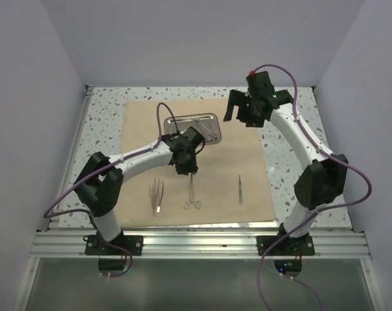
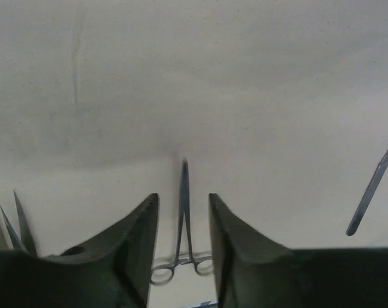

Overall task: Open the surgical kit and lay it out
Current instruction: Place the medical item in the surgical kit.

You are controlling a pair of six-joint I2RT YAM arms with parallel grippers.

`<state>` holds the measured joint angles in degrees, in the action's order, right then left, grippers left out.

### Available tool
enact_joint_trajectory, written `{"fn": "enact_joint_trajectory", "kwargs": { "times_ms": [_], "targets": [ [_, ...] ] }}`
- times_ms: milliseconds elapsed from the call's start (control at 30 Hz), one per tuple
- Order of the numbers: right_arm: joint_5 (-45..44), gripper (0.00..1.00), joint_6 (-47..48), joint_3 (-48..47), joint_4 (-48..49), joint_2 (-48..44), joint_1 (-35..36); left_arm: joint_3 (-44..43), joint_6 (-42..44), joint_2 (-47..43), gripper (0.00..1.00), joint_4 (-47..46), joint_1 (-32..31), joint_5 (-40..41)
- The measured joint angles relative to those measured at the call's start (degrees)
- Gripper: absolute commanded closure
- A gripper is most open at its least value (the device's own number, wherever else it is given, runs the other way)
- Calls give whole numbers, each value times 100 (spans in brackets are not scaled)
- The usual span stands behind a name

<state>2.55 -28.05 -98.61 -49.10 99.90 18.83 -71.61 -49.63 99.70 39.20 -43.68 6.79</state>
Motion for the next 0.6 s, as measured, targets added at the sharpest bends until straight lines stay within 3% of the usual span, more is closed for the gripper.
{"fn": "enact_joint_trajectory", "kwargs": {
  "times_ms": [67, 100, 367, 600],
  "targets": [
    [-2, 3, -4, 142, 37, -2, 0, -85, -33, 155, 34, 31, -2, 11],
    [-4, 3, -9, 251, 59, -4, 0, -210, -13, 247, 31, 85, -4, 50],
    [-50, 3, -2, 909, -63, -33, 0, -2238, 599, 1047, 38, 138, 573, 199],
    [-205, 3, 44, 920, -267, -162, 0, -4312, 1327, 2953, 44, 76, 1453, 264]
  ]
}}
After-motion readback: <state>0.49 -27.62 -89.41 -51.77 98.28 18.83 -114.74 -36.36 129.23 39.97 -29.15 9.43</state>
